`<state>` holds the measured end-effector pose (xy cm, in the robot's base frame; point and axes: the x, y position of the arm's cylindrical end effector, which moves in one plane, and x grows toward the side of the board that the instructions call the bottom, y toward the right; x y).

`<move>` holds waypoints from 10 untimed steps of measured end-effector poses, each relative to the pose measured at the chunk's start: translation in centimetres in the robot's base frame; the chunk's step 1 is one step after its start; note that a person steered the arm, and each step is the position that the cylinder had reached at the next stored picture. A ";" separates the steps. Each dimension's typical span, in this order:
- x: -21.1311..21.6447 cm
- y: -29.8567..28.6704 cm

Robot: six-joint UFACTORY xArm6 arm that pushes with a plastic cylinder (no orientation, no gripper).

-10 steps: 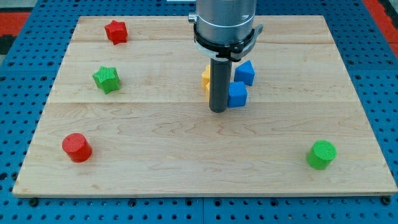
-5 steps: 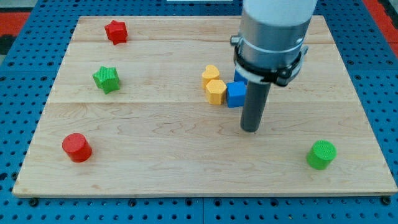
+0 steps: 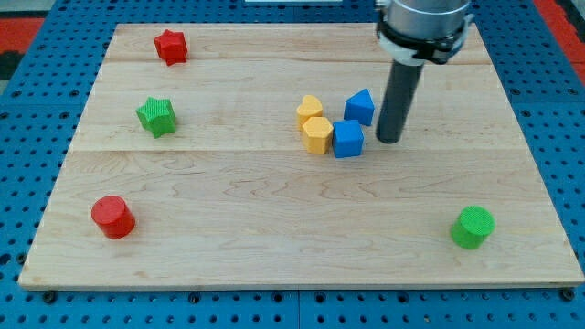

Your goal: Move the blue blocks closer to the yellow blocks

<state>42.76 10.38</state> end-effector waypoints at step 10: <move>-6.0 -1.7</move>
